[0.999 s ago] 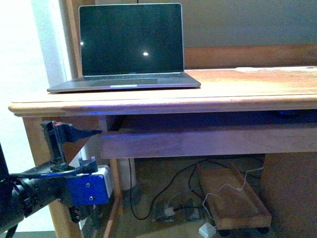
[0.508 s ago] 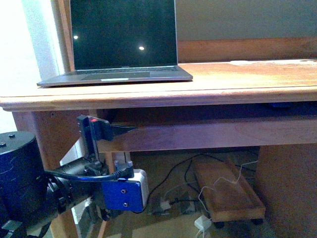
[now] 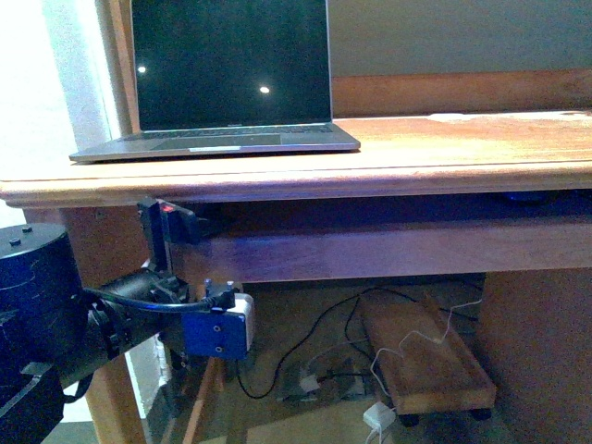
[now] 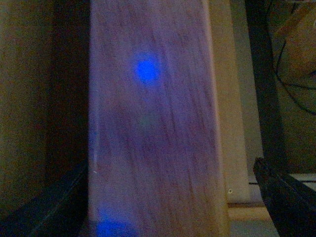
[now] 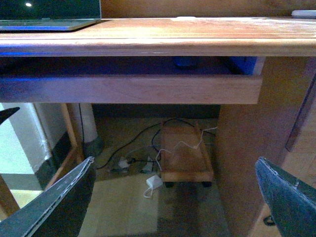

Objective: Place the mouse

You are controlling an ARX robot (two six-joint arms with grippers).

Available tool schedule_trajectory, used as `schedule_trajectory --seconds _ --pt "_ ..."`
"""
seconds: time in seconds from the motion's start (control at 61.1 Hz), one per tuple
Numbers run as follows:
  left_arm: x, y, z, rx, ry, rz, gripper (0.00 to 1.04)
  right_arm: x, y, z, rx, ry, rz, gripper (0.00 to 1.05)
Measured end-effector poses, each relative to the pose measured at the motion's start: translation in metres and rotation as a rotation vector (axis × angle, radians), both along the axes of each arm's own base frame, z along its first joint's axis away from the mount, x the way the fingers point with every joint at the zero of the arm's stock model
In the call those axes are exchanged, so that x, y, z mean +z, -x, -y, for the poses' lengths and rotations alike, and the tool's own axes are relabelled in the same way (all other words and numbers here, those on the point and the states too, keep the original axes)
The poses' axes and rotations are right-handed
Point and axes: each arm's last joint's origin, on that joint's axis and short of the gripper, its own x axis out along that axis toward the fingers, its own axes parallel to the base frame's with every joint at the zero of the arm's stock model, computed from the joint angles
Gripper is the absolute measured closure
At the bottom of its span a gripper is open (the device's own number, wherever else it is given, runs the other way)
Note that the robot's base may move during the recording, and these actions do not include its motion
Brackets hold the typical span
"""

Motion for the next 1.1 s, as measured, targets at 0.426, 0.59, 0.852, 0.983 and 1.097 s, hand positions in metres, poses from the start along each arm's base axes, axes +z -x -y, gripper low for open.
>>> schedule_trajectory --seconds 0.426,0.59,0.852,0.983,1.097 --pt "0.009 0.018 0.000 0.066 0.127 -0.612 0.08 0.000 0.000 0.000 0.000 0.000 0.000 0.07" --pt "0.033 0.044 -0.005 0.022 0.202 -0.958 0.07 0.000 0.000 0.000 0.000 0.000 0.000 0.07" --pt "0.061 0.091 -0.014 -0.099 0.391 -1.342 0.07 0.000 0.000 0.000 0.000 0.000 0.000 0.07" --pt "0.077 0.115 -0.015 -0.142 0.606 -1.516 0.07 0.000 0.000 0.000 0.000 0.000 0.000 0.07" --pt "0.093 0.126 -0.016 -0.115 0.861 -1.519 0.08 0.000 0.000 0.000 0.000 0.000 0.000 0.07"
